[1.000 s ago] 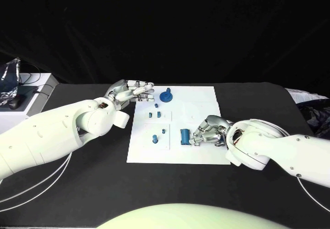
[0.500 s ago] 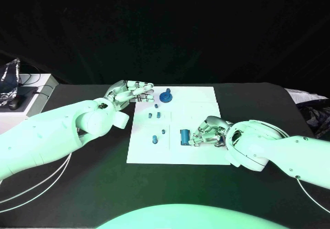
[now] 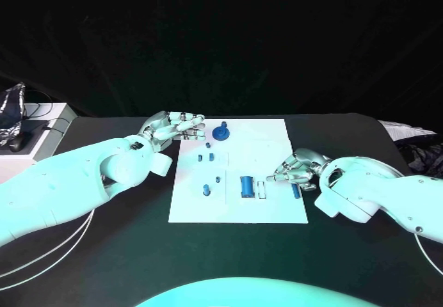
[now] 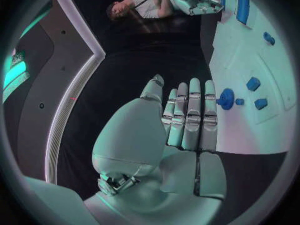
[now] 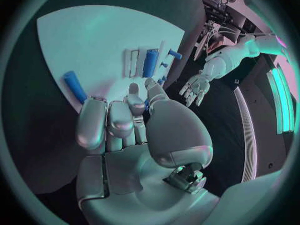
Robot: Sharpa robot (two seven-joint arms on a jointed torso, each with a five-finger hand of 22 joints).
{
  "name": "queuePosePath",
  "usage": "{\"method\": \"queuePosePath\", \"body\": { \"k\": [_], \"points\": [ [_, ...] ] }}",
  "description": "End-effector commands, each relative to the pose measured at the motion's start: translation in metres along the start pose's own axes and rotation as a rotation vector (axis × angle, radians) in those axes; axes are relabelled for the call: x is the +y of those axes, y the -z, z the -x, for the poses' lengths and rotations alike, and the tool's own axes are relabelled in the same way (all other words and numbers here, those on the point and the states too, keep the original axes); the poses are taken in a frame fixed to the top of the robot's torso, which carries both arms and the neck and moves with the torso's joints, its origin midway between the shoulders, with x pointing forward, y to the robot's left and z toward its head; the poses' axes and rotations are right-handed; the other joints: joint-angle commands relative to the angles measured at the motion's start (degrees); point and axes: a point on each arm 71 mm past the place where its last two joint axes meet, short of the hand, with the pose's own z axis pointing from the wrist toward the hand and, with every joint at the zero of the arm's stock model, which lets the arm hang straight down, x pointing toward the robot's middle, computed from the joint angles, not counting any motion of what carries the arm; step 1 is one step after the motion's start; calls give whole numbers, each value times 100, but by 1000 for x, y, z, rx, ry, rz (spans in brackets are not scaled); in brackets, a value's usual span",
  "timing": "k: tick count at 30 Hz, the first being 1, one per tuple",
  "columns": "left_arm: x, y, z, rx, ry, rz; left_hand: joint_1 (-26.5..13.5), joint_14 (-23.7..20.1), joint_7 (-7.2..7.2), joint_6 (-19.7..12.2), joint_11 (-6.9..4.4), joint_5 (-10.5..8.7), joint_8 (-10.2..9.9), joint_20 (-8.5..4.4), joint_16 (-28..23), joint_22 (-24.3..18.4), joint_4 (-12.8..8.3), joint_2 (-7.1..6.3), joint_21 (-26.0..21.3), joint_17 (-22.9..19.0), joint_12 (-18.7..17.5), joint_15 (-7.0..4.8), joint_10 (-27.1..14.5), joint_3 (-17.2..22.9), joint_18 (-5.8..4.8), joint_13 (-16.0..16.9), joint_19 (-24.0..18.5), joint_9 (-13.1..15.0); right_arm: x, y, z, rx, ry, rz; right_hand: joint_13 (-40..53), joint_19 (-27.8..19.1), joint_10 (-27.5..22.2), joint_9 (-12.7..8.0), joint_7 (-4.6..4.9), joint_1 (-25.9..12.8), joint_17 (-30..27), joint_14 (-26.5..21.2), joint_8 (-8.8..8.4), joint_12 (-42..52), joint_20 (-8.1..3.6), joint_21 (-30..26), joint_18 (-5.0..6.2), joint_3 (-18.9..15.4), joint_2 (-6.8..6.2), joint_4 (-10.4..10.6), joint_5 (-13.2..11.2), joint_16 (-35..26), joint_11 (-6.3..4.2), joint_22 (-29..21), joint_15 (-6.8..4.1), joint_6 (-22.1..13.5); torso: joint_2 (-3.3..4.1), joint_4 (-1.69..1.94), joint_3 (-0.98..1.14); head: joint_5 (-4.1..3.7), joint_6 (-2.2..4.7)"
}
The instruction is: Assemble the parts on the task board
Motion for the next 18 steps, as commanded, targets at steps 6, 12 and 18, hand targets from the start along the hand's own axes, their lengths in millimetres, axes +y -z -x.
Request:
{"method": "queuePosePath", "body": {
  "k": [6,12,18],
  "points": [
    [0,1,1,3,10,-10,9,-41,31,-3,2,20,-2,-10,-11,-10,34,25,37,-7,-12,11,-45,-19,-52,8,-31,-1,-24,10,31,121,41,-62,-25,178,25,-124,-47,-16,41,7,5,-27,48,2,-44,-24,117,19,204,-5,-4,881,10,118,-3,-49,-4,-150,105],
    [0,1,0,8,12,-11,0,-42,31,-5,4,19,-1,-10,-12,-14,38,23,38,-6,-11,12,-48,-27,-52,8,-31,-1,-46,15,45,82,156,-172,16,192,142,-201,-79,-79,119,11,-7,-8,24,90,-65,-107,55,147,148,23,-26,901,-10,230,-6,-67,3,-210,119],
    [0,1,-1,10,13,-11,0,-42,31,-5,4,19,-1,-10,-12,-14,38,23,38,-6,-11,12,-48,-27,-52,8,-31,-1,-54,16,45,50,233,-238,70,202,163,-228,-78,-102,167,17,2,-48,23,137,-70,-129,-16,345,80,25,-28,911,-8,244,-5,-79,8,-249,119]
  ]
}}
